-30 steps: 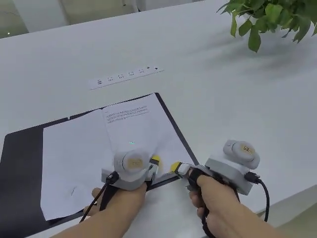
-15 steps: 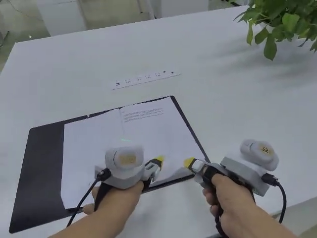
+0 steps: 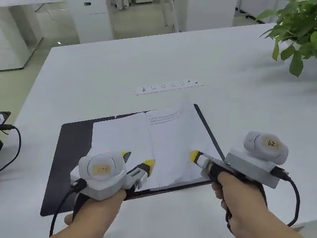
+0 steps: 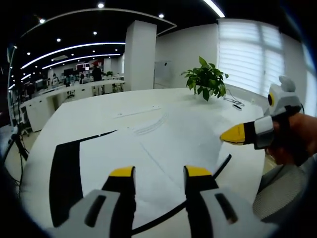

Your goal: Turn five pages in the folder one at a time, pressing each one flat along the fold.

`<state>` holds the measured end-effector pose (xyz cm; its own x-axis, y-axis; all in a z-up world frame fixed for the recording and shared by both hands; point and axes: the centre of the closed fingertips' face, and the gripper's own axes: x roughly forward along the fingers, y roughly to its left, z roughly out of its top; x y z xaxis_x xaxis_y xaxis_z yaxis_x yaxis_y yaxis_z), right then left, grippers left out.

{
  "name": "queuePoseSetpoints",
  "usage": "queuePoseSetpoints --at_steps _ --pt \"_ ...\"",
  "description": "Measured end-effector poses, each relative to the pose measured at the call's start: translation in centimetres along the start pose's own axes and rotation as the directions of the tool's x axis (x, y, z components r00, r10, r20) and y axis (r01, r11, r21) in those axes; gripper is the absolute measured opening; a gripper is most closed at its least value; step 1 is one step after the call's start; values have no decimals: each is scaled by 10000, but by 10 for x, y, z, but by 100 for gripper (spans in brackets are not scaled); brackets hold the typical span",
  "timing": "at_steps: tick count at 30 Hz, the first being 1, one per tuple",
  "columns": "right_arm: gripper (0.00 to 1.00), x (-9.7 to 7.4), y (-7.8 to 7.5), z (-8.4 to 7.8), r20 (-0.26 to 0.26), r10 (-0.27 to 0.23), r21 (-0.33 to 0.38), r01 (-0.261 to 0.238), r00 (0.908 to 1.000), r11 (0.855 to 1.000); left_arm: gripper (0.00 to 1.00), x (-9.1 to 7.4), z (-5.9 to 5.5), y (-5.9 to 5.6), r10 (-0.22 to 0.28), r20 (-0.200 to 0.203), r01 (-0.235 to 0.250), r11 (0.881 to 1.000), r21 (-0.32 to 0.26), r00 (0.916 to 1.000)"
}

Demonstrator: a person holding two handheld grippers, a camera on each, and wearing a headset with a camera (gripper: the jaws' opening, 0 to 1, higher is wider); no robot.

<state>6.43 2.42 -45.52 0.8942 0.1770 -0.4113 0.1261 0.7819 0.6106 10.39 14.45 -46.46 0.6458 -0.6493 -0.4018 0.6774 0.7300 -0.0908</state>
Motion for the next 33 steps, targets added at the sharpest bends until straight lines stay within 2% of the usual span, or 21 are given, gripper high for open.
queuePoseSetpoints --at_steps 6,10,13,16,18,25,30,33 --pt "0 7 37 -8 -283 562 -1295 -594 9980 9898 37 -29 -7 29 564 99 -562 9981 -262 9984" --pt "0 17 62 -19 -686 915 -2330 -1051 9934 9668 37 -45 -10 45 935 155 -926 9944 -518 9955" --pt "0 25 78 -28 -952 1122 -2702 -1341 9891 9534 36 -54 -11 54 1100 232 -1081 9918 -686 9937" --pt "0 33 94 -43 -1401 1279 -3350 -1686 9818 9270 35 -65 -11 64 1319 317 -1289 9882 -832 9908" --pt "0 39 100 -51 -1646 1250 -3775 -1796 9784 9084 35 -72 -13 70 1464 351 -1422 9845 -1022 9886" --pt "0 54 115 -79 -2345 1233 -4328 -2172 9643 8750 35 -92 -21 87 1790 343 -1731 9762 -1309 9833" --pt "0 64 118 -102 -3014 1071 -4702 -2454 9475 8478 35 -101 -26 96 1992 324 -1922 9697 -1509 9794" --pt "0 71 117 -124 -3604 840 -5312 -2785 9290 8002 35 -105 -30 102 2095 260 -2026 9654 -1644 9775"
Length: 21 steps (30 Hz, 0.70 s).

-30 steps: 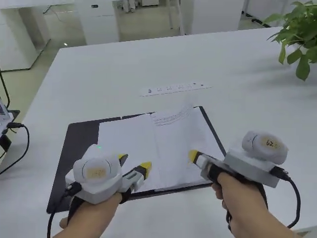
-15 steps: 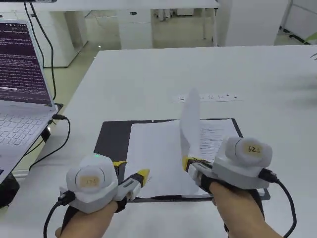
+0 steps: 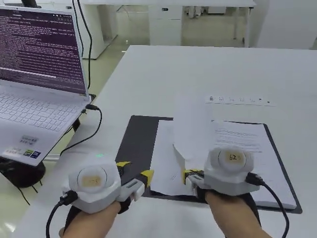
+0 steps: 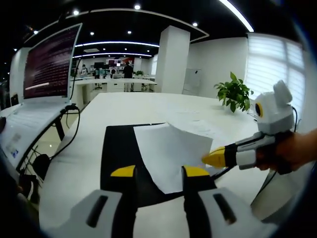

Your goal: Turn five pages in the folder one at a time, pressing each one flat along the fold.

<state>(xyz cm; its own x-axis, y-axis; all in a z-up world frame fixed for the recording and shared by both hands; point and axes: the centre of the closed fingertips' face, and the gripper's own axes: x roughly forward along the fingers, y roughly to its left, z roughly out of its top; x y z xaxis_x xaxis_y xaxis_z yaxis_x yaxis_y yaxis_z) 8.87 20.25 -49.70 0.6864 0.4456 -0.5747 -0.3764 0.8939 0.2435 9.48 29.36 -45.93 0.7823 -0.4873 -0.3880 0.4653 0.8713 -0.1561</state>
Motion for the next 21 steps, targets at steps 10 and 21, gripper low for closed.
queuePoseSetpoints --at_steps 10,21 --pt "0 37 16 -33 -1289 102 -1487 -295 9916 9884 34 -5 -17 12 163 -451 -177 9994 -301 9989" --pt "0 48 17 -48 -1742 140 -1618 -426 9846 9859 34 0 -31 11 18 -894 -47 9994 -329 9960"
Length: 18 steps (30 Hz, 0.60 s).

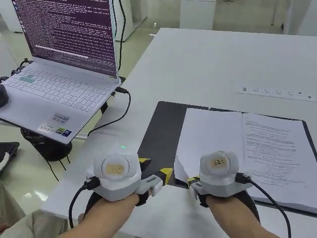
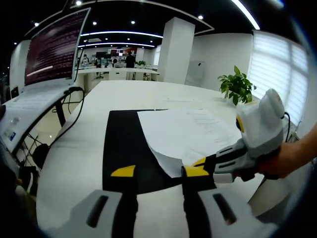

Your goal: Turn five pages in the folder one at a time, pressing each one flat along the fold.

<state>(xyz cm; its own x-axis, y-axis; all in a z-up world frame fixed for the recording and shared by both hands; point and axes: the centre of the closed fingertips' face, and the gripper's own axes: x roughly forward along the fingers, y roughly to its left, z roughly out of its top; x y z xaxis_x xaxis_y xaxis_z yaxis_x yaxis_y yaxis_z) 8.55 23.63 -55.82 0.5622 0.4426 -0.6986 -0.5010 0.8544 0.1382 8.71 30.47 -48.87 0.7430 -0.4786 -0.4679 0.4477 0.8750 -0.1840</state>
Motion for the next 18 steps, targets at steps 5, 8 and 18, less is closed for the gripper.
queuePoseSetpoints --at_steps 5,8,18 --pt "1 0 6 -5 166 254 119 -256 9995 9996 34 2 -4 -1 -17 -123 18 10000 16 9999" --pt "0 0 8 -6 226 487 547 -499 9986 9973 34 2 -6 -2 -44 -190 45 10000 51 9998" --pt "0 -20 2 4 955 529 1497 -669 9940 9865 34 14 -3 -14 -316 -253 321 9993 212 9992"
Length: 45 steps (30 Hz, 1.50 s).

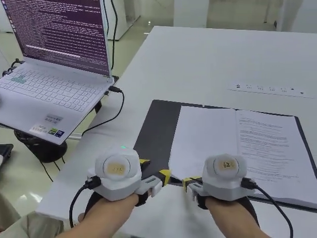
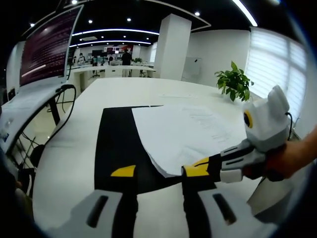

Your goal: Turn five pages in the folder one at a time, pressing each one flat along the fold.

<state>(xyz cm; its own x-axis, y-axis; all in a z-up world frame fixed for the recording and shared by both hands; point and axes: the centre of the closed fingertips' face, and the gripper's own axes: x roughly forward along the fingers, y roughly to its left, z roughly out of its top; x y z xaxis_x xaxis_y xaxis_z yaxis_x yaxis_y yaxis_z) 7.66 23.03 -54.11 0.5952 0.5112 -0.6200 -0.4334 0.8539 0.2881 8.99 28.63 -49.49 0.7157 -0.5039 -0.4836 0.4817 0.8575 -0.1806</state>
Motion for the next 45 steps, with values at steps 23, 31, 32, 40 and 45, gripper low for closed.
queuePoseSetpoints --at_steps 23,31,32,40,45 --pt "0 -54 -110 42 2202 -1619 2309 1099 9619 9668 31 76 -31 -19 144 -1491 90 9879 1551 9887" --pt "0 -44 -145 65 2980 -1785 2449 1056 9377 9638 29 73 -34 -15 432 -833 -300 9877 1536 9956" --pt "0 -41 -151 69 3076 -1844 2689 1006 9335 9579 29 72 -34 -15 411 -739 -295 9879 1522 9964" --pt "0 -21 -172 86 3359 -1949 3002 914 9215 9495 30 73 -33 -15 387 -310 -337 9884 1478 9988" --pt "0 -5 -185 87 3198 -2032 3385 888 9255 9368 30 72 -33 -15 361 -163 -333 9885 1472 9992"
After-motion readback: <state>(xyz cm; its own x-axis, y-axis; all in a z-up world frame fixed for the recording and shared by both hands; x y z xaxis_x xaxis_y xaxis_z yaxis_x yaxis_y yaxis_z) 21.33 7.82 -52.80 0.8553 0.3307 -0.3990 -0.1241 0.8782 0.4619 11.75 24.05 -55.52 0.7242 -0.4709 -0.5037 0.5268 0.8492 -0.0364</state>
